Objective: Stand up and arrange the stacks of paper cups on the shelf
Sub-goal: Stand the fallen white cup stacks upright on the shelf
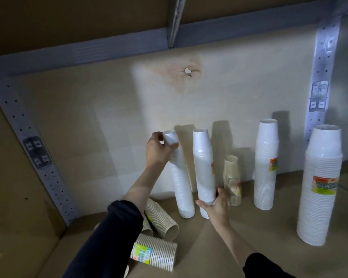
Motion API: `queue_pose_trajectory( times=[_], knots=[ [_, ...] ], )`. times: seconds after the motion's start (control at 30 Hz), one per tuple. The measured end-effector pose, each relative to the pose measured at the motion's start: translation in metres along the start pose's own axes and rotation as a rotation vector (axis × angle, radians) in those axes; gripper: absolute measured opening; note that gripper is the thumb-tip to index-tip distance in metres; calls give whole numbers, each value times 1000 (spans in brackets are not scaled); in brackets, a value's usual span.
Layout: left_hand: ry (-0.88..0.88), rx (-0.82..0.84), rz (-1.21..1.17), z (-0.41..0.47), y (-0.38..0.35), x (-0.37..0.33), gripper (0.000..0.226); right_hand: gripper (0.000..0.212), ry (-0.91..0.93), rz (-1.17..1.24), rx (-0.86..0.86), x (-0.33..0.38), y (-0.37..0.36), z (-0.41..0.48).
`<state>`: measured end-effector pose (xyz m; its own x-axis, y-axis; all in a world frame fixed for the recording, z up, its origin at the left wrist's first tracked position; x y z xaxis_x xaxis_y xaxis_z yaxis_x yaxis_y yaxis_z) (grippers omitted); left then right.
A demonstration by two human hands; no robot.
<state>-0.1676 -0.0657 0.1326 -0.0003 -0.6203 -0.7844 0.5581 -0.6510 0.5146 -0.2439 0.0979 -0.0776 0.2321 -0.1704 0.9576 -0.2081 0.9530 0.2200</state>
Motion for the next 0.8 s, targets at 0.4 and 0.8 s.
queue_pose_trajectory(
  times=[0.4, 0.8],
  knots=[
    [-28, 65, 40, -10, 1, -4, 49, 64, -53, -98, 79, 4, 4, -6],
    [38, 104, 130, -31, 14, 9, 54, 47, -249, -196, 123, -1, 12, -35]
  ],
)
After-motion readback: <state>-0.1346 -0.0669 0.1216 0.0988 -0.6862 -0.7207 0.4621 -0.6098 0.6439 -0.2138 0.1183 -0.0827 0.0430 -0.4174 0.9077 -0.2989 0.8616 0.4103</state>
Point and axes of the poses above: each hand's wrist, its own z-axis towards the middle knuckle, its own y-axis out of the back of the hand, x = y × z, the point moved 8 cm from there along z, towards the middle knuckle, and after that the axes turned 13 degrees about x, right-handed, at the moved point
